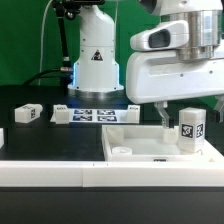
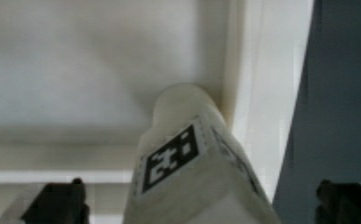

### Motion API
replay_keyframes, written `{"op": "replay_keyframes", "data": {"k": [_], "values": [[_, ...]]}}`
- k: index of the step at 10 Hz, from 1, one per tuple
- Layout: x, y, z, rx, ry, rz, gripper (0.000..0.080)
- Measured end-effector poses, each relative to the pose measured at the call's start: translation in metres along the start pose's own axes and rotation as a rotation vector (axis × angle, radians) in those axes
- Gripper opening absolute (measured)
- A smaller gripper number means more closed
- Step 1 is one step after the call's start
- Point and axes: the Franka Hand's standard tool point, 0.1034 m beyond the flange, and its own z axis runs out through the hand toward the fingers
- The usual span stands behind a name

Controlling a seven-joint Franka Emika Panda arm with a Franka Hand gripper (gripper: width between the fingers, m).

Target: Assemble one leg

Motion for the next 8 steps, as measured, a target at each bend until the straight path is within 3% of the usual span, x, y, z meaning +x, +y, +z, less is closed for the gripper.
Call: {"op": "replay_keyframes", "data": {"k": [2,6,8], "values": [[0.001,-0.0041,-0.0004,-0.03,-0.004,-0.153,0.0649],[0.0008,0.0003,-0.0001,-0.036,-0.002,-0.276,0.0649],[0.0008,0.0003,0.0,-0.036,-0.002,-0.276,0.0391]]}}
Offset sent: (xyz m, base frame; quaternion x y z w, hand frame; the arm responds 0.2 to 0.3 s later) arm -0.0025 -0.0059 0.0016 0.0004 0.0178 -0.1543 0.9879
